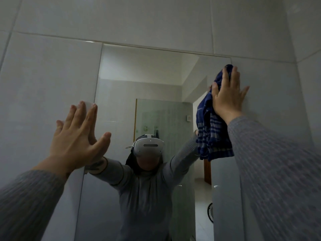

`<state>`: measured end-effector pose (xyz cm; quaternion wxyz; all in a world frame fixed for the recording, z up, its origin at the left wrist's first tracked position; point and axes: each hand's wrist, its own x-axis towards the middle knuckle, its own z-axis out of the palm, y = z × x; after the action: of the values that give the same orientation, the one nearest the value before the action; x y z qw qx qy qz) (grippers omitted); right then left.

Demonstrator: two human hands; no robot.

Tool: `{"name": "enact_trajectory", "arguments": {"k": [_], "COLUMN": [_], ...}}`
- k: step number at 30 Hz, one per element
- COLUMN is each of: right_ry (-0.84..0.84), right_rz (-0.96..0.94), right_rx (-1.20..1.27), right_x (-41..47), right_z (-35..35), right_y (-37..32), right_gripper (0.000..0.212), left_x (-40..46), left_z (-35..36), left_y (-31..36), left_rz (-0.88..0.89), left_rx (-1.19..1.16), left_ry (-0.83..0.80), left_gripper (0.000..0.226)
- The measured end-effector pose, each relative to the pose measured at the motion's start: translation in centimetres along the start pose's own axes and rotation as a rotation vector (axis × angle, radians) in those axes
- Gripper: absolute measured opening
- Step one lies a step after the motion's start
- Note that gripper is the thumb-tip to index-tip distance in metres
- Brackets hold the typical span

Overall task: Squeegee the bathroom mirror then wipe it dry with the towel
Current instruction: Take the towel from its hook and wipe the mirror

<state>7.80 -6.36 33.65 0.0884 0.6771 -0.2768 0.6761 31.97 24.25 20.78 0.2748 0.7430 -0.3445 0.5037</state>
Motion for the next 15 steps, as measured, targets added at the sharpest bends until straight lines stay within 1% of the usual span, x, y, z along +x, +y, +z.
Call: {"name": "enact_trajectory", "arguments": {"k": [3, 6, 10, 15], "right_ry": [0.034, 0.049, 0.037, 0.011], "right_rz": [0.072, 0.077, -0.011, -0.164], "right_rx": [0.012, 0.002, -0.007, -0.010], "right_x": [-2.8, -5.1, -6.4, -8.0], "right_z": [0.2, 0.8, 1.7, 2.8], "right_y": [0.3, -1.2, -5.3, -11.8], "right_gripper": [0.059, 0.060, 0.061, 0.061], "left_x": [0.1, 0.2, 0.0, -0.1], "left_z": [-0.3, -0.6, -1.4, -2.1], "left_y": [0.0, 0.1, 0.3, -0.5], "left_rz": [0.002, -0.003, -0.008, 0.045], "left_rx": [-0.010, -0.024, -0.055, -0.049], "left_ry": [-0.023, -0.056, -0.082, -0.144], "left_gripper": [0.091, 0.093, 0.099, 0.095]}}
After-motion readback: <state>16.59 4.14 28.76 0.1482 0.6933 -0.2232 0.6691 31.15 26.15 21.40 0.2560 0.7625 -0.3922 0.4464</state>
